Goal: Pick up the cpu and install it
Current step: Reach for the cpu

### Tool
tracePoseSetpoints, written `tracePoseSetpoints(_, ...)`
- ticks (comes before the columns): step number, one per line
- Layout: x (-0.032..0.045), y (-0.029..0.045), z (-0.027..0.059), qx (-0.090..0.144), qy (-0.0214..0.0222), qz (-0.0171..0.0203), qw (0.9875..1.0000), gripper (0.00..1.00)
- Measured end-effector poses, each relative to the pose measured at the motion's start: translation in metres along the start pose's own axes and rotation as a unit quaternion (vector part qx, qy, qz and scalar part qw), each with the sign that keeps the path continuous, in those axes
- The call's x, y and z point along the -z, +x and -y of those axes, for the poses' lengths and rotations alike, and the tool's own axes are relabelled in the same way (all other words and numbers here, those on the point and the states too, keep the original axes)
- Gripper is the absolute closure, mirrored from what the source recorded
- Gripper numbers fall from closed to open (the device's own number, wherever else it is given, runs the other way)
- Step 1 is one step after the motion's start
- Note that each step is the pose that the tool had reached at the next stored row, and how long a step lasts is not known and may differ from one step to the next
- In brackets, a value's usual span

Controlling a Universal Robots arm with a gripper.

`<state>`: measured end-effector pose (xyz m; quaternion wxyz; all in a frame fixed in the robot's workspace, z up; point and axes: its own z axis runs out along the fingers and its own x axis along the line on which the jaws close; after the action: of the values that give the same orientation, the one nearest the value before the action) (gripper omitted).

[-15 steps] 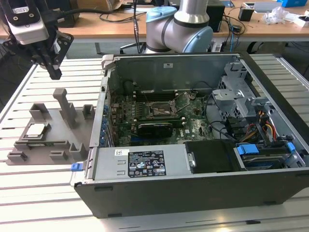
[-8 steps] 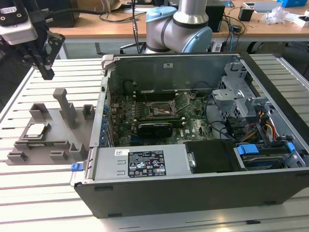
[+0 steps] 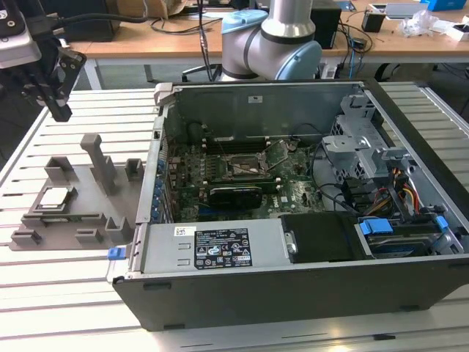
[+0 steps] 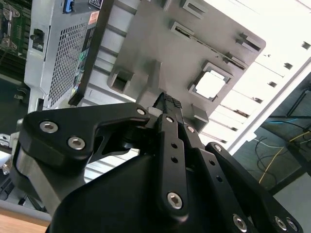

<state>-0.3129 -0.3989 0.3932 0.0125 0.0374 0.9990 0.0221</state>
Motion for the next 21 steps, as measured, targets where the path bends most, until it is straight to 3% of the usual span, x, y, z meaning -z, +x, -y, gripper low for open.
tracePoseSetpoints(13,0.0005,0.0205,0.0013,0.000,0.0000,0.0000,1.0000,0.89)
tracePoseSetpoints(21,0.0005,0.0396,-0.0020,0.000,0.0000,0.0000,1.0000,0.89)
